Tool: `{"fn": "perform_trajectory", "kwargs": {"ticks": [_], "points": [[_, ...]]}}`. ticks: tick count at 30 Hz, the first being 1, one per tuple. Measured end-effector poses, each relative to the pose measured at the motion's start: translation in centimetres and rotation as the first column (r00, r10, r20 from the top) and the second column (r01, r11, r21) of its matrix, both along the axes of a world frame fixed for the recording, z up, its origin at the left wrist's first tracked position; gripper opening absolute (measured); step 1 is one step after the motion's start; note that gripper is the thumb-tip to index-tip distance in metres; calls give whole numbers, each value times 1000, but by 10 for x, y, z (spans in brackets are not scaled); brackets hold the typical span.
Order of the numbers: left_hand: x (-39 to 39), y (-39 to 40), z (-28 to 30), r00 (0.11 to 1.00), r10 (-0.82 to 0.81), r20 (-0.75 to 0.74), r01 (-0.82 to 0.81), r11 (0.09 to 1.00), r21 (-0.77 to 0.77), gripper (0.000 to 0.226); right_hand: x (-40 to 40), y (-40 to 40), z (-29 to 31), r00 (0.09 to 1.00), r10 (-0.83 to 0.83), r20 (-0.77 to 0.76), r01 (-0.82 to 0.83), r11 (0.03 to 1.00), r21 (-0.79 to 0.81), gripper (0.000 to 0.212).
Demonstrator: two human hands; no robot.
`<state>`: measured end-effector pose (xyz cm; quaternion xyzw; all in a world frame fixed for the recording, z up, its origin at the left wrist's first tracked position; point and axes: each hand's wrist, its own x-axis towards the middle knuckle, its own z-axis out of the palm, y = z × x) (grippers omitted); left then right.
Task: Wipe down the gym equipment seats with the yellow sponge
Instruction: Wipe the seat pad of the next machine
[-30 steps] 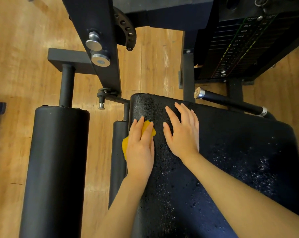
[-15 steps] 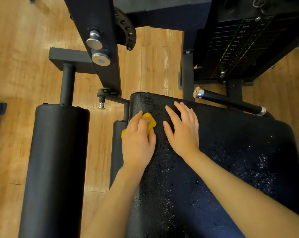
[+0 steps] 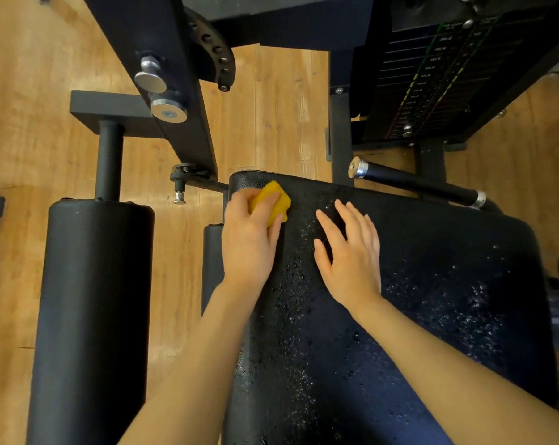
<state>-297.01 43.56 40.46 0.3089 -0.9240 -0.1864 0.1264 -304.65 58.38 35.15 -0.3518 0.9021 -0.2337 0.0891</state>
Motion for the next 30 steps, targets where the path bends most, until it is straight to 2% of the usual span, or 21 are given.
{"fn": "perform_trajectory", "kwargs": {"ticks": [3, 6, 15, 20, 25, 30], "points": [[-31, -9, -6, 999, 6, 33, -2, 995, -103, 36, -1, 1, -1, 1000, 3, -9, -3, 1000, 8, 47], [-34, -1, -10, 990, 103, 93, -84, 979, -186, 32, 0, 1, -1, 1000, -2, -11, 2, 1000, -2, 47], [43, 47, -7, 993, 74, 94, -62, 991, -117, 37, -1, 1, -1, 1000, -2, 1, 2, 1000, -29, 47], [11, 18, -8, 998, 12, 56, -4, 990, -143, 39, -1, 1, -1, 1000, -2, -3, 2, 1000, -22, 46], [-35, -23, -12, 996, 63, 57, -53, 986, -161, 38, -1, 1, -1, 1000, -2, -12, 2, 1000, -13, 47], [-17, -3, -11, 994, 97, 51, -88, 984, -155, 40, -2, 2, -2, 1000, 8, -4, -8, 1000, -8, 48]]}}
